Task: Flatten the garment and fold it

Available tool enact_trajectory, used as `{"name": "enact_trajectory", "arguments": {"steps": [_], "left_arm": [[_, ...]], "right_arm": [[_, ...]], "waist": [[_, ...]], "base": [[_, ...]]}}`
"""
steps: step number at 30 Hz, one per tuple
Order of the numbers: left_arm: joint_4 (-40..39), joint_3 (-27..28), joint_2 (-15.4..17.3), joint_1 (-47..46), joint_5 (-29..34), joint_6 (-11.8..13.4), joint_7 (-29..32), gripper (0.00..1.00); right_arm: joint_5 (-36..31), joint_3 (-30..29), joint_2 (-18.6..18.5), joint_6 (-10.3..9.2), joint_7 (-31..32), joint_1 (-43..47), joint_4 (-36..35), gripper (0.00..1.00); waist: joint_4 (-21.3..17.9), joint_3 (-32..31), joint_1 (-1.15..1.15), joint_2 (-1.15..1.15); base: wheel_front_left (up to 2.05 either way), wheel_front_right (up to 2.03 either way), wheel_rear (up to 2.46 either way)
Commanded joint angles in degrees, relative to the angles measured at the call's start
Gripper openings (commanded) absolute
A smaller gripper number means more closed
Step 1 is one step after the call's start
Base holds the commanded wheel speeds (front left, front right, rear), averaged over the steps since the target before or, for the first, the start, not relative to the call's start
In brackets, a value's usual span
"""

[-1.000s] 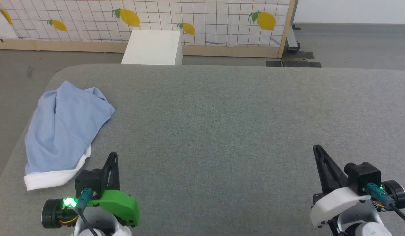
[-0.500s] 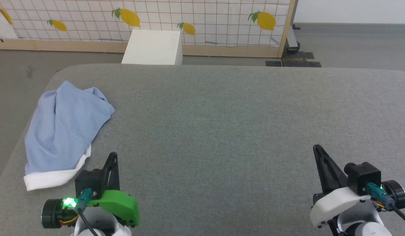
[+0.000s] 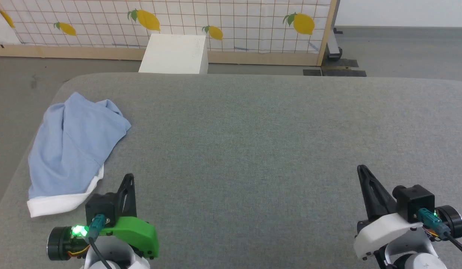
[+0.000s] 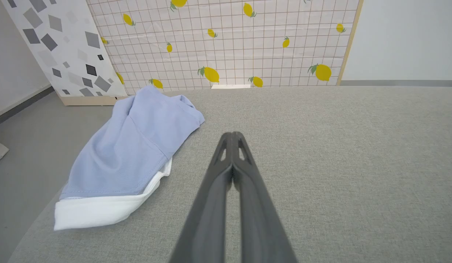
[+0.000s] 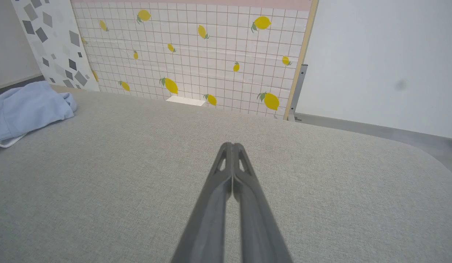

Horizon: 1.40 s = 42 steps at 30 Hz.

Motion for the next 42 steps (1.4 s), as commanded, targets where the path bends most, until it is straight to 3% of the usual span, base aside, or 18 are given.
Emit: {"name": "enact_trajectory", "arguments": {"steps": [1, 4, 5, 42], "left_arm": [[-0.15, 0.12, -0.26, -0.4, 0.59, -0.06, 0.08, 0.0], [-0.15, 0.12, -0.26, -0.4, 0.59, -0.06, 0.08, 0.0], [0.0, -0.02, 0.0, 0.0, 0.0, 0.0, 0.0, 1.0], [-0.13, -0.59, 0.49, -0.23, -0.54, -0.1, 0.58, 1.0]], "right_arm": [[-0.37, 0.07, 0.1, -0.1, 0.01, -1.05, 0.1, 0.0], [-0.37, 0.07, 0.1, -0.1, 0.01, -1.05, 0.1, 0.0], [0.0, 0.0, 0.0, 0.0, 0.0, 0.0, 0.0, 1.0], [0.47, 0.05, -0.01, -0.03, -0.51, -0.62, -0.24, 1.0]], "waist": [[0.0, 0.0, 0.0, 0.0], [0.0, 0.0, 0.0, 0.0], [0.0, 0.0, 0.0, 0.0], [-0.03, 0.35, 0.0, 0.0]], "base": [[0.0, 0.0, 0.0], [0.0, 0.0, 0.0], [0.0, 0.0, 0.0], [0.0, 0.0, 0.0]]}}
